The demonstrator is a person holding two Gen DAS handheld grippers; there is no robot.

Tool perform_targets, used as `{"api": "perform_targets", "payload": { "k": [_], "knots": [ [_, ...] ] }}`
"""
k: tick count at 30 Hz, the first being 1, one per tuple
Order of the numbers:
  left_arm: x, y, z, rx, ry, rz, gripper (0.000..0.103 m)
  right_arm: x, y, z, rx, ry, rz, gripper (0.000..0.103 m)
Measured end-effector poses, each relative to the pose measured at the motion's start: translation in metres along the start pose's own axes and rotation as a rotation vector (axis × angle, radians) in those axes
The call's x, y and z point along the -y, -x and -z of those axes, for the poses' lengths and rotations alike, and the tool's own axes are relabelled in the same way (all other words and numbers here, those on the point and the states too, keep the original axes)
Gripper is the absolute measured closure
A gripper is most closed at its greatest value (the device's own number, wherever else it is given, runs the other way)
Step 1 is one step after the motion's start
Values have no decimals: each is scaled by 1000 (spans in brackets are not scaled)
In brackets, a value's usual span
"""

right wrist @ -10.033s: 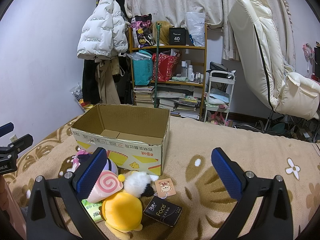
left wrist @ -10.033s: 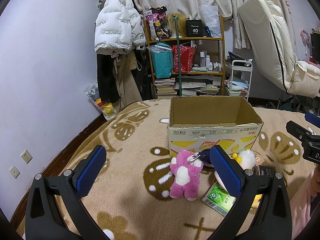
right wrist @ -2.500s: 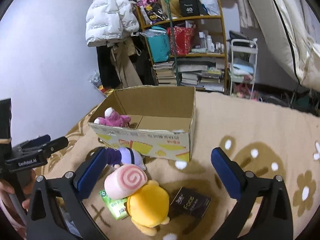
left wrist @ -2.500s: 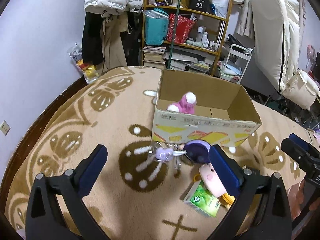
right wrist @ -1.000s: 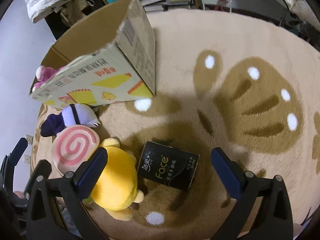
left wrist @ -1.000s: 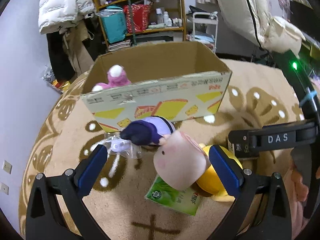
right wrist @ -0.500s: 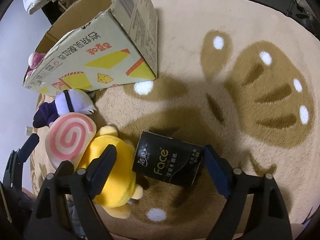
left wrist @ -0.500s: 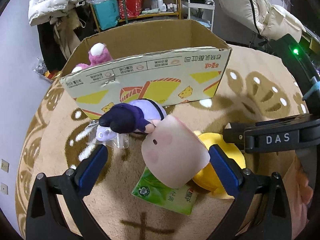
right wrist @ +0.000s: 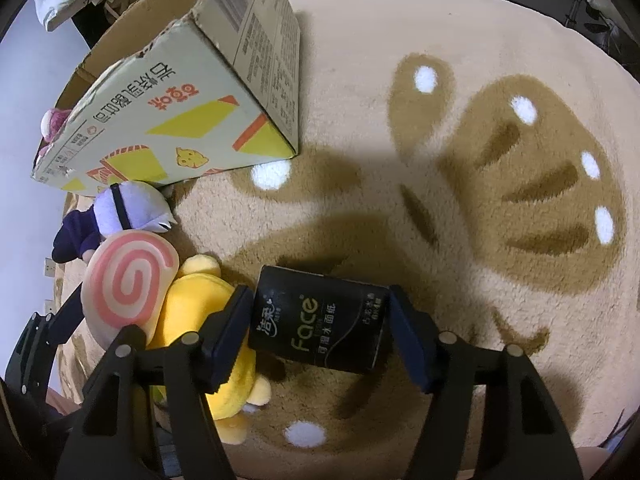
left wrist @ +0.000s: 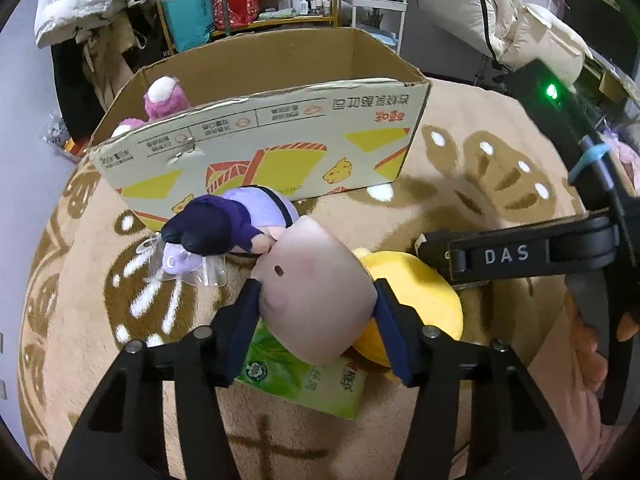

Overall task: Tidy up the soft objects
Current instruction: 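Close the left tool on the lollipop plush while the right tool grasps the black Face tissue pack, then carry the lollipop plush and Face tissue pack over the box and release both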

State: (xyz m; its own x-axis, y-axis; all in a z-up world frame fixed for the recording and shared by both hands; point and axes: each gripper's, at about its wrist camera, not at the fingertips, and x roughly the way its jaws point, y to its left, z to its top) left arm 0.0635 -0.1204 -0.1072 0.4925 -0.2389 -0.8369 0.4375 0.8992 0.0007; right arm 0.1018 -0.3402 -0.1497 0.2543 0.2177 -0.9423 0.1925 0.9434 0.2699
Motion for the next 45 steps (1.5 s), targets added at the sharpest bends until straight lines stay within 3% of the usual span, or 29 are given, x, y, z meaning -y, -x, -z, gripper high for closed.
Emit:
{"api": "perform_targets", "payload": {
  "k": [8,27,37,43,45],
  "knots": [
    [-7,9,2,-17,20,22,59,-10,-10,-1,3,39,34,33],
    [-36,40,4,62,106,-34,64,-18,31,12,172,116,-32,33],
    [-54,57,4,118,156,-45,66,-37,56,17,306,179,-86,33],
    [-60,77,1,221,160,-99,66,-37,81,21,437,189,-141,33],
    [-61,86,-1,272,149,-149,66,-39,88,24,483,194,-148,33]
  ]
}}
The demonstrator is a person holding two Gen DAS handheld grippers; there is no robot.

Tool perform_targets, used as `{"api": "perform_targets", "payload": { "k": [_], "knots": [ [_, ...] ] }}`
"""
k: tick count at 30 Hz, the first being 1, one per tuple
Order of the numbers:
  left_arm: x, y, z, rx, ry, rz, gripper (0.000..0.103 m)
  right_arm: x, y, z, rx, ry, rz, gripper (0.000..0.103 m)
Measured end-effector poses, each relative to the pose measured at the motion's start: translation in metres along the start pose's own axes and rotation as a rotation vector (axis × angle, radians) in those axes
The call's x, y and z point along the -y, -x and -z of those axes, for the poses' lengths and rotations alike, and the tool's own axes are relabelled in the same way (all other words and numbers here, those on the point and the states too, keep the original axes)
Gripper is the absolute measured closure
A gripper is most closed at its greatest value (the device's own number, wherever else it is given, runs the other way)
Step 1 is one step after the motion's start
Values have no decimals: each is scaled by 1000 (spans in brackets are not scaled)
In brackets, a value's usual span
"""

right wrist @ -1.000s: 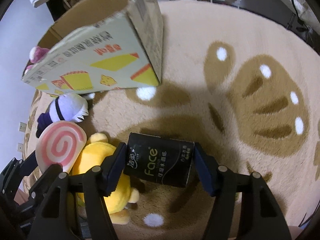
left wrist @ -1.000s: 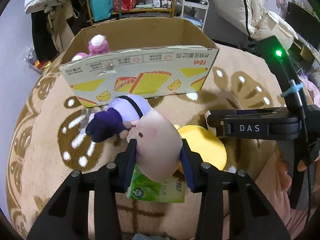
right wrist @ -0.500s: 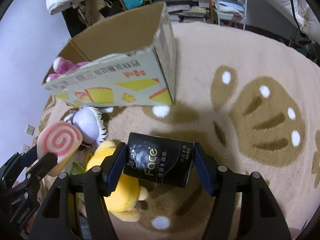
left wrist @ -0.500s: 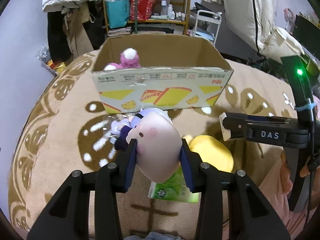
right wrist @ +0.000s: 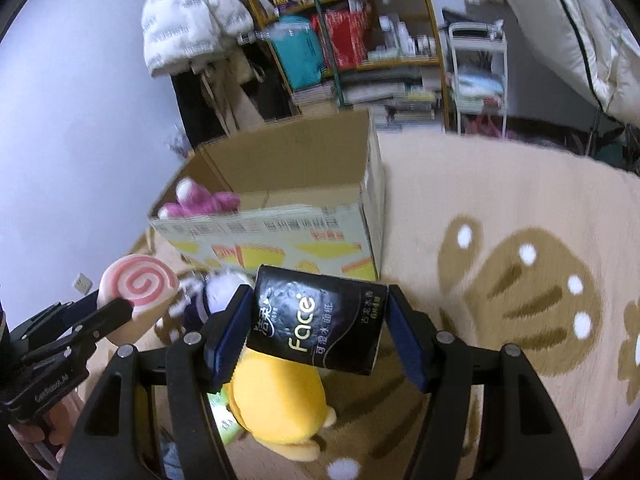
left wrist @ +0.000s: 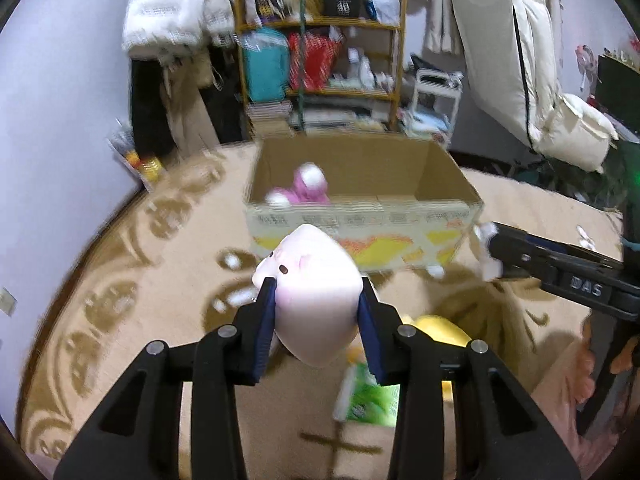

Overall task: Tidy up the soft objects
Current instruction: 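Carry the lollipop plush and Face tissue pack over the box and release both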

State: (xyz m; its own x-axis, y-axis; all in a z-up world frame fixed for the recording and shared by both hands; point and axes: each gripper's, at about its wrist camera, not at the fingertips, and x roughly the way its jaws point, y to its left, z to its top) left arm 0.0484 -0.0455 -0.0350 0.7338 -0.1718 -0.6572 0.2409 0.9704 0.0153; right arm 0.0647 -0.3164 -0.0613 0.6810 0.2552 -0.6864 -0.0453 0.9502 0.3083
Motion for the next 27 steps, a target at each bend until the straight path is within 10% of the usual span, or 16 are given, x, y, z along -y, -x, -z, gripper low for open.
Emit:
{"api": "perform_targets", "payload": {
  "k": [13,27],
  "knots": [
    [-25,15,-52,197,12,-40,66,-15,34,-27,192,51,-16,33],
    [-14,-29,-106,219,-72,30,66,-34,9,-83,254,117,-18,33]
  ]
}}
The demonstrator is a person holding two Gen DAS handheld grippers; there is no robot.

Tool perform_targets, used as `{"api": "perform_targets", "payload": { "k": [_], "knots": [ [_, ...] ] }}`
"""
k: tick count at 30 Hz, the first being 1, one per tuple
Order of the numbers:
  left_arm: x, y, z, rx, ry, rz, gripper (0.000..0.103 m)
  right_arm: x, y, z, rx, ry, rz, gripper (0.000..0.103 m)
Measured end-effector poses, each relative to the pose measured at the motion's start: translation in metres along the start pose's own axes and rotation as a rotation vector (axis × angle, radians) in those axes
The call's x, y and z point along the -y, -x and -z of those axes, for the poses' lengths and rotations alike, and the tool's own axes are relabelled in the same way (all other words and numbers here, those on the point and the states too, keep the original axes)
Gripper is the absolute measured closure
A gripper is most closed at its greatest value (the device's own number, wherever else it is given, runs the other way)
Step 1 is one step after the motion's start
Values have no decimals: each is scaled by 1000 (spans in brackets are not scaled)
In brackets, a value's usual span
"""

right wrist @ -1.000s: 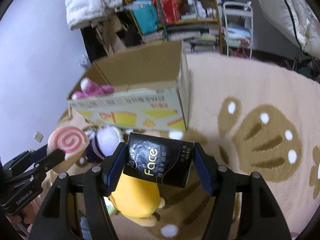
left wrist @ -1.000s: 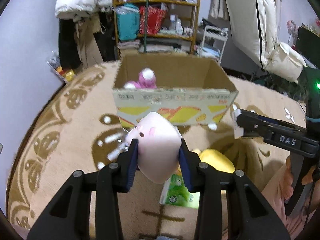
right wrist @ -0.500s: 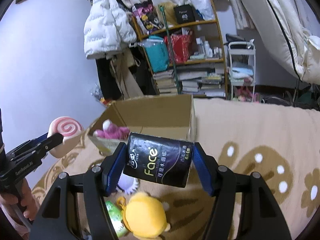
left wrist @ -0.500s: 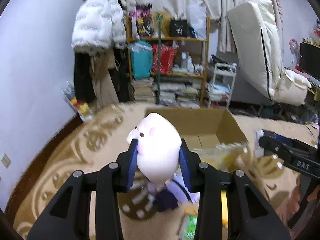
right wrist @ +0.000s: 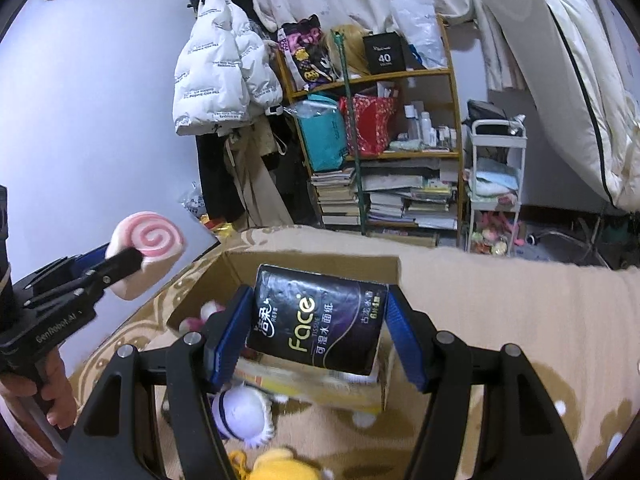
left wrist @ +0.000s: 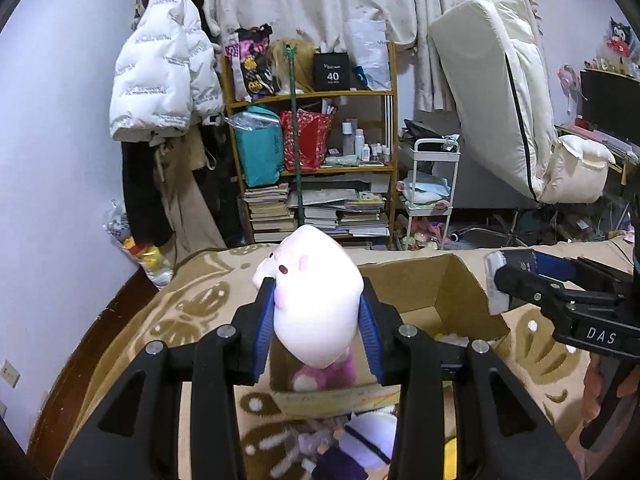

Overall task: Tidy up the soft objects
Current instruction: 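Carry the lollipop plush and Face tissue pack over the box and release both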

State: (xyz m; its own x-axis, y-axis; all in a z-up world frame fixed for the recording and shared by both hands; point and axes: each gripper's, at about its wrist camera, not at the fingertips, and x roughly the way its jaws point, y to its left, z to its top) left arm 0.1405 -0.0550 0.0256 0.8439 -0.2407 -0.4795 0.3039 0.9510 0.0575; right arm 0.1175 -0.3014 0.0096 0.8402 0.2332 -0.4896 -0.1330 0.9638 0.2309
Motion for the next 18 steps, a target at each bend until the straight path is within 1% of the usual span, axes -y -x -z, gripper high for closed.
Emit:
{"api": "perform_targets", "payload": {
  "k": [2,6,10,13,16,18],
  "knots": [
    [0,-12,1,-14,12,20,65,-2,-8,-2,6,3,-4,33],
    [4,-34,6,-39,-11,36,65,-2,-21,8,20,-8,-9,33],
    [4,-48,13,-71,4,52,65,0,-40,13,-6,-13,-20,33],
    [3,-56,17,-85,4,60,64,2,-47,15,-9,-11,-29,33],
    [1,-62,19,-100,18,67,60,1,-55,19,-18,1,-32,33],
    [0,-64,21,-104,29,74,56,0,-60,23,-38,10,-27,33]
  ]
}}
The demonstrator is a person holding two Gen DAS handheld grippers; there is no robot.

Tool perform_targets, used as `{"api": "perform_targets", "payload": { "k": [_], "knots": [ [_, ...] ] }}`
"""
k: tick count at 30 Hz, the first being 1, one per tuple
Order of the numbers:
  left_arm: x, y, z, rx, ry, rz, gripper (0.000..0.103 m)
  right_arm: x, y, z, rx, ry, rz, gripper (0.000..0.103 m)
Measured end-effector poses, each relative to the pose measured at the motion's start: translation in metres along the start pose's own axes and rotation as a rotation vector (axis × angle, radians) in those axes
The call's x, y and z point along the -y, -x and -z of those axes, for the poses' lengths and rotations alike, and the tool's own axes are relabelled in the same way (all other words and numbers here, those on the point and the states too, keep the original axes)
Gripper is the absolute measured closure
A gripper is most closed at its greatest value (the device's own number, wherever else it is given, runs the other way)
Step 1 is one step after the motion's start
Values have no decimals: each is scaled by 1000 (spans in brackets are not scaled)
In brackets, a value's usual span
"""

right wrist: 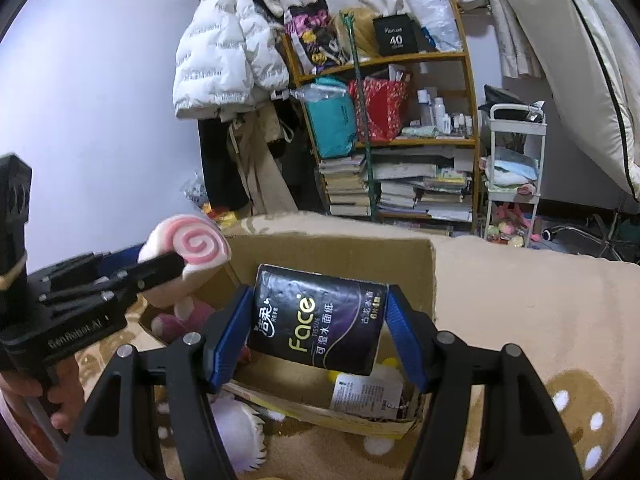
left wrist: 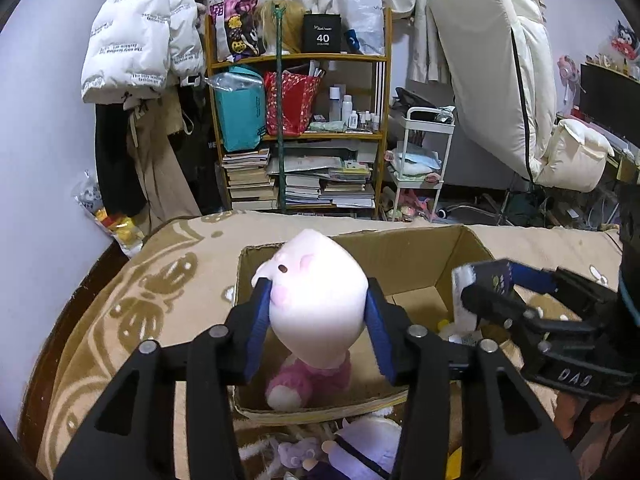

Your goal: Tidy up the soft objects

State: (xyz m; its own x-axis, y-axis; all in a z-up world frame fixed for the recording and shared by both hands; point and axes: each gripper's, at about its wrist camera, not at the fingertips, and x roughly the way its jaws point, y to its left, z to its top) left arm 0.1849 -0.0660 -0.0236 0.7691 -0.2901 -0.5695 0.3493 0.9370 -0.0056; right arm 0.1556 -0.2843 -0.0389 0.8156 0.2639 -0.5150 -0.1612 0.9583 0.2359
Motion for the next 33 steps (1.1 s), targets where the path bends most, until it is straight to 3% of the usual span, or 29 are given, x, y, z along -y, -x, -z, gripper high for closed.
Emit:
{"api": "perform_targets", "payload": {
  "k": [4,8,10,12,14,15,19,23,28,33],
  "knots": [
    [1,4,1,15,-9,-26,42,3,-9,6,-38,-7,2,32],
    [-2,12,2,26,1,-63,19,6,-10,8,-49,-15,2,32],
    [-7,15,2,21,22,-71,16,7,-9,9,-51,-15,4,32],
    [-14,20,3,20,48,-73,13,6,-7,9,-37,-14,5,26],
    [-19,24,4,24,63,-88,5,7,-3,9,-20,-13,9,13],
    [-21,27,5,28,68,-97,3,6,-1,8,-11,-14,12,13],
    [-28,35,8,23,90,-115,3,6,4,6,1,-18,14,11],
    [-31,43,13,8,114,-123,3,4,12,7,-2,-21,10,1],
    [-34,56,20,-23,168,-104,3,-6,29,12,6,10,18,1],
    [-26,77,27,-23,154,-138,3,-13,46,18,1,27,16,0]
  ]
}}
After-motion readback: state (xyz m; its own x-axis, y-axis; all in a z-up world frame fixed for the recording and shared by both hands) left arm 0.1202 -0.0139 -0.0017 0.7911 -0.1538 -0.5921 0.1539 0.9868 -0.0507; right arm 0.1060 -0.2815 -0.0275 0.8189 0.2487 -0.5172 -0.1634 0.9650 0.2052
